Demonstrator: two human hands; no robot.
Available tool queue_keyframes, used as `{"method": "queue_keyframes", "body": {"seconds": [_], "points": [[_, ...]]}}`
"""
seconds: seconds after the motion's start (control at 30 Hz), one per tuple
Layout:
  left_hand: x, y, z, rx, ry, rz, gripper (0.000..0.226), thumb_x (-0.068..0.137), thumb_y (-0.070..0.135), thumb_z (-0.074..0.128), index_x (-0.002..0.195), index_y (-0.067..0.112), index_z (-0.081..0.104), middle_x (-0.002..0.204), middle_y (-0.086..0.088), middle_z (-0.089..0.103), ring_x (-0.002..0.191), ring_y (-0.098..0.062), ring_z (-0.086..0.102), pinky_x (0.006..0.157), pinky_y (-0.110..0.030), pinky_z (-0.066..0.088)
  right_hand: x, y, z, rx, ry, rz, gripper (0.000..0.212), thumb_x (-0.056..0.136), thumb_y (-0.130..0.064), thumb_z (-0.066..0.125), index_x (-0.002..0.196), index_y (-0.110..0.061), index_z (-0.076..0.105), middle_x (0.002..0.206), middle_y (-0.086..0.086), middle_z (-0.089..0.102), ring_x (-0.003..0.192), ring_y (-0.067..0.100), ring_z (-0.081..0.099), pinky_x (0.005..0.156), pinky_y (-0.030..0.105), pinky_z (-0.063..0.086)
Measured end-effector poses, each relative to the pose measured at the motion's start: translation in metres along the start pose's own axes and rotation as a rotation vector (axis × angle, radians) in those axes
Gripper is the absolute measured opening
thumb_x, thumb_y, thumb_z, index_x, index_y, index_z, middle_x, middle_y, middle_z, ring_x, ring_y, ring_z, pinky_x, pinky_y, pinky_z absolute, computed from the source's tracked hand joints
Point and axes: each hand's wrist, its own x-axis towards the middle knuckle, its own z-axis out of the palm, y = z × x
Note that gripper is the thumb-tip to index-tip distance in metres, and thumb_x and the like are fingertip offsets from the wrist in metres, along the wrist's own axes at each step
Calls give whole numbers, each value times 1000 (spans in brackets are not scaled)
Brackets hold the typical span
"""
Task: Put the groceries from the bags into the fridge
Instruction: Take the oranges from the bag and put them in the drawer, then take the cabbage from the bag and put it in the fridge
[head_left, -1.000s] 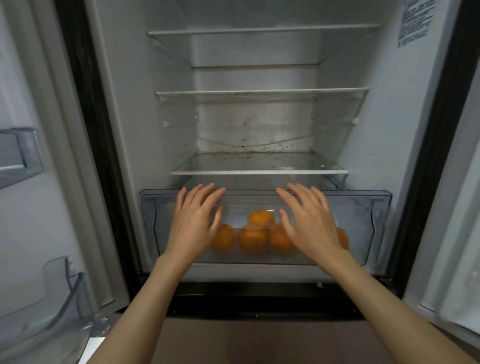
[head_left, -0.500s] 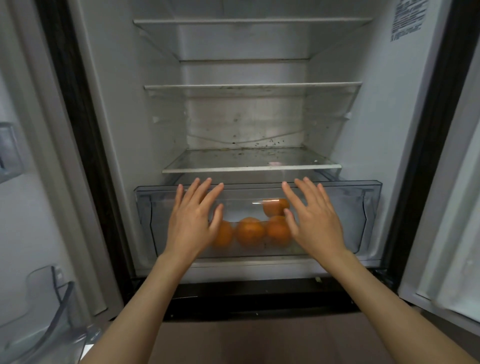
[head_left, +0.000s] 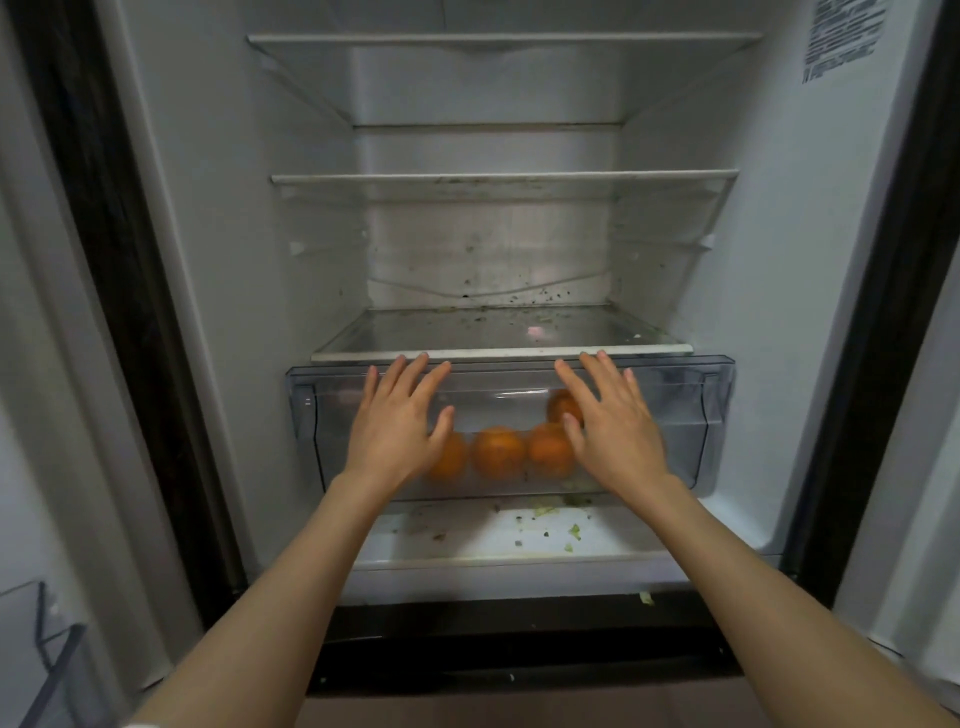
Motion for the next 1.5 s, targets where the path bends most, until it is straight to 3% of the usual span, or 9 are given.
{"method": "queue_keyframes", "body": {"seconds": [0.23,0.47,0.7,0.8,1.03,1.33,1.5], "points": [[29,-5,24,48,-132,-72,59,95,45,35,148,27,14,157,-1,9,145,-20,1,116,-40,-5,28,8,22,-63,-141,57,59,98,-33,39,149,-28,10,158,5,8,146,20,-1,117,40,-4],[30,-9,31,53,-122,-61,61,94,47,36,148,27,14,158,-2,7,145,-21,0,116,-41,-6,31,11,29,-79,-163,47,62,97,-37,40,150,-27,8,158,5,7,146,21,-1,116,40,-5],[37,-6,9,120,-368,-101,68,95,48,35,148,30,-3,157,-1,-11,144,-21,-11,116,-48,-5,36,6,13,-99,-334,57,67,97,-41,37,150,-26,-3,158,6,-8,145,22,-11,117,44,-3],[25,4,0,146,-392,-105,65,96,46,34,148,29,-1,157,-2,-11,144,-22,-11,115,-52,-4,28,-1,5,-54,-376,75,64,98,-42,34,150,-26,0,158,6,-10,145,23,-11,117,45,-3],[-69,25,-11,29,-329,-173,58,96,39,36,147,30,10,158,-2,3,145,-23,-5,116,-52,1,-40,-43,1,58,-426,23,62,97,-43,36,150,-28,6,159,3,-2,146,23,-6,116,46,-4],[-260,48,-44,-56,-332,-245,57,97,39,33,148,30,8,158,0,4,145,-19,-4,116,-41,1,-185,-121,-26,242,-459,-37,61,97,-46,34,149,-28,8,159,1,4,146,18,0,117,42,-3],[-392,41,-77,-11,-433,-372,78,75,58,0,147,31,13,156,-1,13,145,-21,2,116,-43,4,-279,-184,-45,287,-653,-108,61,97,-46,33,149,-29,5,159,1,2,146,18,-1,116,40,-4]]}}
